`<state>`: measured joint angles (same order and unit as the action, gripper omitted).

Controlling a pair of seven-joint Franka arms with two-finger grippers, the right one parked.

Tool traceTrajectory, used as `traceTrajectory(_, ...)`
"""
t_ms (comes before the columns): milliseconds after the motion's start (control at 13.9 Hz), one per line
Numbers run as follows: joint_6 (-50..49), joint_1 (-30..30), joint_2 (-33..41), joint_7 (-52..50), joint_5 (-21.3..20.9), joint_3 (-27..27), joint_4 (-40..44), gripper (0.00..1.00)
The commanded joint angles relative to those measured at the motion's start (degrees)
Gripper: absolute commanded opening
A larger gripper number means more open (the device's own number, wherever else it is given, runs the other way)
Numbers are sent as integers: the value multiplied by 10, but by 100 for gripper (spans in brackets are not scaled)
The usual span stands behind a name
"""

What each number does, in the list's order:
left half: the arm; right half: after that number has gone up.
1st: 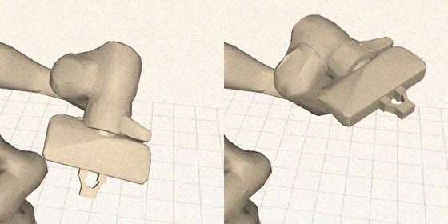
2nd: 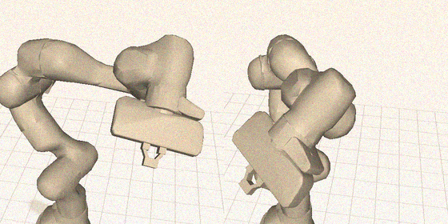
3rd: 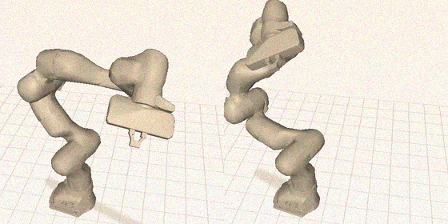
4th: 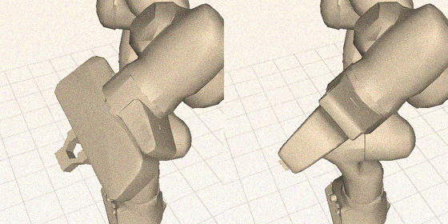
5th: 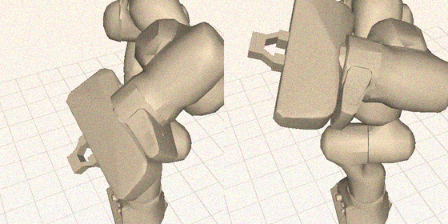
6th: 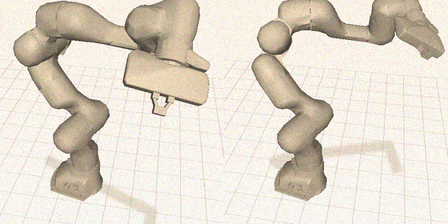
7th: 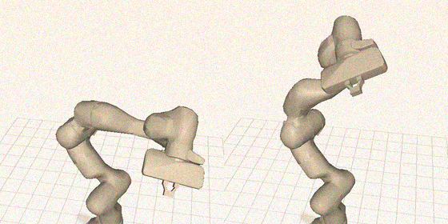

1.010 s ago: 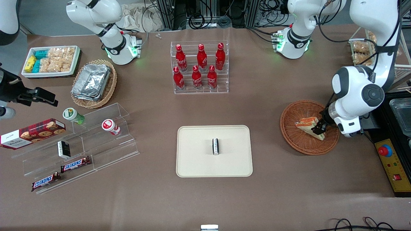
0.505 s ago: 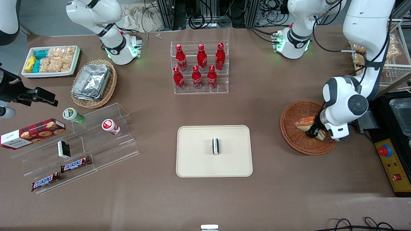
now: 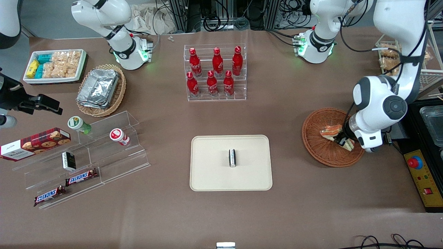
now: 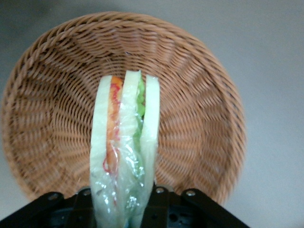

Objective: Place sandwich from basket to tray
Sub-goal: 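Close the left gripper on the sandwich and lift it from the basket, then carry the sandwich with the left gripper over to the cream tray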

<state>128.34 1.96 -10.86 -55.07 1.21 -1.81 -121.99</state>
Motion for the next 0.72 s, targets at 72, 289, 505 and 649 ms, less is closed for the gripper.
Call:
traceTrajectory(72,-147,3,70,123,-8,-58,51,0)
traceTrajectory(289,-190,2,66,258,1,-112,106,0)
traceTrajectory(505,-166,3,44,313,-1,-170,129,0)
traceTrajectory(649,-106,8,8,307,-6,-208,142,0)
